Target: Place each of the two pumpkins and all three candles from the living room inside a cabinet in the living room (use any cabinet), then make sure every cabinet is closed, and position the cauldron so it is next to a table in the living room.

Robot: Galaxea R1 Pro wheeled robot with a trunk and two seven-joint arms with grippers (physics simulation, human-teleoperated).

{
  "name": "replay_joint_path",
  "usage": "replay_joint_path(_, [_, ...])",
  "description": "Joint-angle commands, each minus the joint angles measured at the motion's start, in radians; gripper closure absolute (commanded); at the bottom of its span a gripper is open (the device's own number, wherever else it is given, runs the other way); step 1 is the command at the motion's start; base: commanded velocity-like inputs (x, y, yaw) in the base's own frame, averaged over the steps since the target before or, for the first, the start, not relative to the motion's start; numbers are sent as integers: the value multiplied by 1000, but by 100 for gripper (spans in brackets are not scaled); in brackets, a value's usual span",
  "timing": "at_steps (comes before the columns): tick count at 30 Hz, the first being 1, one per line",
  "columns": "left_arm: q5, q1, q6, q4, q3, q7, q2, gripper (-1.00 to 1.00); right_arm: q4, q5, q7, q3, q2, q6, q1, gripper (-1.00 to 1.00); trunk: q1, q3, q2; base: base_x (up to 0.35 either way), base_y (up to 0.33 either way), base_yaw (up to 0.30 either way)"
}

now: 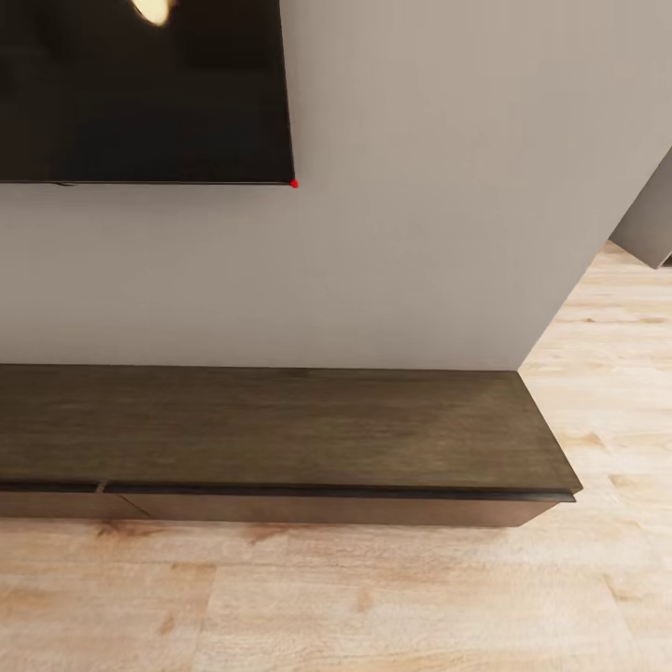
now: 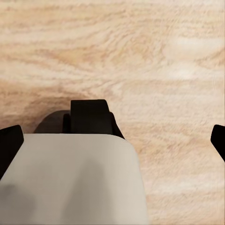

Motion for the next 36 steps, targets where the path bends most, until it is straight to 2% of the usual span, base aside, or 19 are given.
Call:
replay_joint_path(1, [0, 0, 0, 0, 0, 0, -1, -100, 0, 3, 0, 1, 0, 1, 0, -100, 0, 0, 0, 0, 0, 0])
replay_joint_path(10, [-7, 0, 2, -15, -3, -2, -7, -100, -1, 11, -1, 16, 6, 6, 0, -100, 0, 0, 0, 0, 0, 0])
replay_joint_path(12, [-8, 0, 2, -16, -4, -3, -7, -100, -1, 33, -6, 45, 8, 7, 0, -100, 0, 0, 0, 0, 0, 0])
replay_joint_path(13, [-11, 0, 1, -11, -6, -3, -6, -100, 0, 82, -10, 105, 11, 8, 0, -100, 0, 0, 0, 0, 0, 0])
replay_joint_path(15, [-11, -1, 0, -5, -10, -3, -9, -100, 0, 97, -12, 125, 7, 3, 0, -100, 0, 0, 0, 0, 0, 0])
replay_joint_path(18, [-24, -14, 1, -6, -27, -9, -38, -100, 0, 99, -13, 128, 0, 0, 0, -100, 0, 0, 0, 0, 0, 0])
replay_joint_path(20, [-67, -39, 2, -9, -35, -41, -64, -100, 0, 100, -16, 128, -3, 0, 0, -100, 0, 0, 0, 0, 0, 0])
replay_joint_path(21, [-116, -72, 5, -11, -36, -92, -77, -100, 0, 100, -23, 128, -4, 0, 0, -100, 0, 0, 0, 0, 0, 0])
replay_joint_path(22, [-188, -178, 12, -11, -37, -374, -84, -100, 0, 101, -99, 129, -9, -1, 0, -100, 0, 0, 0, 0, 0, 0])
replay_joint_path(24, [-195, -219, 22, -8, -37, -519, -80, -100, -1, 102, -146, 129, -18, -2, 0, -100, 0, 0, 0, 0, 0, 0])
replay_joint_path(25, [-198, -248, 34, -6, -37, -626, -74, -100, -2, 104, -167, 129, -23, -3, 0, -100, 0, 0, 0, 0, 0, 0])
replay_joint_path(26, [-199, -259, 40, -5, -37, -666, -72, -100, -2, 104, -172, 129, -25, -3, 0, -100, 0, 0, 0, 0, 0, 0])
replay_joint_path(27, [-201, -287, 57, -4, -37, -769, -68, -100, -3, 106, -181, 129, -29, -3, 0, -100, 0, 0, 0, 0, 0, 0])
replay_joint_path(28, [-201, -308, 70, -4, -37, -829, -66, -100, -3, 108, -184, 129, -30, -3, 0, -100, 0, 0, 0, 0, 0, 0])
replay_joint_path(29, [-202, -320, 79, -4, -37, -858, -66, -100, -3, 108, -185, 130, -31, -3, 0, -100, 0, 0, 0, 0, 0, 0])
replay_joint_path(31, [-200, -391, 148, -5, -36, -1016, -62, -100, -4, 111, -189, 133, -33, -4, 0, -100, 0, 0, 0, 0, 0, 0])
replay_joint_path(35, [-198, -467, 234, -4, -34, -1210, -60, -100, -6, 112, -190, 139, -31, -3, 0, -100, 0, 0, 0, 0, 0, 0])
replay_joint_path(36, [-198, -476, 238, -5, -34, -1228, -61, -100, -6, 112, -190, 139, -30, -3, 0, -100, 0, 0, 0, 0, 0, 0])
